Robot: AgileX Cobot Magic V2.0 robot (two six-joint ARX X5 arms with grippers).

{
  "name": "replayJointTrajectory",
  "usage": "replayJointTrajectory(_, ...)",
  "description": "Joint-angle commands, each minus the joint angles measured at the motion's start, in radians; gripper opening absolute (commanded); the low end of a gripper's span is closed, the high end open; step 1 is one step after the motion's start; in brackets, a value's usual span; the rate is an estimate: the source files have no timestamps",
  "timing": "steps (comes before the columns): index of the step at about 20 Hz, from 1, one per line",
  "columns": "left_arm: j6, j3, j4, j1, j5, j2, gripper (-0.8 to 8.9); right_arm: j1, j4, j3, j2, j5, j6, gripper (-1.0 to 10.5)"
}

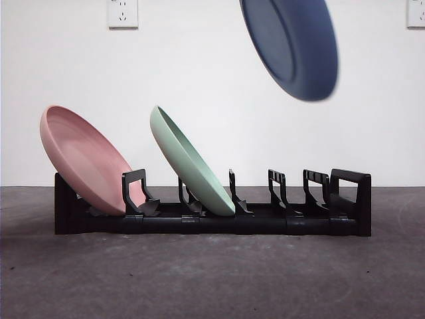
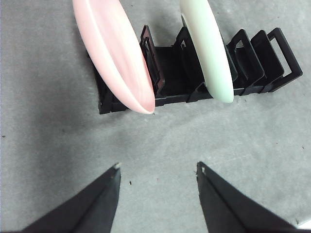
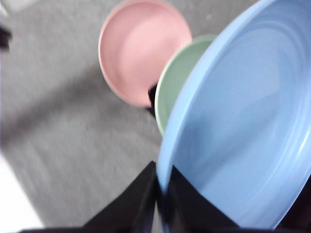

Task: Place the plate

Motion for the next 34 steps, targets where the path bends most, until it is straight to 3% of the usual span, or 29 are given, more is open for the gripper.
replayJointTrajectory(1, 0.006, 0.025, 0.011, -0.002, 0.003, 0.005, 2.51, 0.100, 0.025, -0.083, -0.066, 0.101, -0.028, 0.2)
replayJointTrajectory(8, 0.007, 0.025, 0.011, -0.002, 0.003, 0.005, 2.50, 0.442, -0.032, -0.271, -0.086, 0.351, -0.012, 0.2)
replayJointTrajectory(13, 0.006, 0.025, 0.011, -0.002, 0.003, 0.005, 2.51, 0.588, -0.011, -0.306, 0.053, 0.383, -0.010, 0.2)
replayJointTrajectory(22, 0.006, 0.025, 0.011, -0.002, 0.003, 0.005, 2.51, 0.601, 0.108, -0.306, 0.373, 0.383, -0.129, 0.2)
replayJointTrajectory(25, 0.006, 0.025, 0.011, -0.002, 0.003, 0.005, 2.51, 0.598, 0.194, -0.306, 0.453, 0.420, -0.163, 0.2)
replayJointTrajectory(34, 0.006, 0.025, 0.010, -0.002, 0.003, 0.005, 2.51, 0.550, 0.236, -0.306, 0.566, 0.449, -0.162, 0.2)
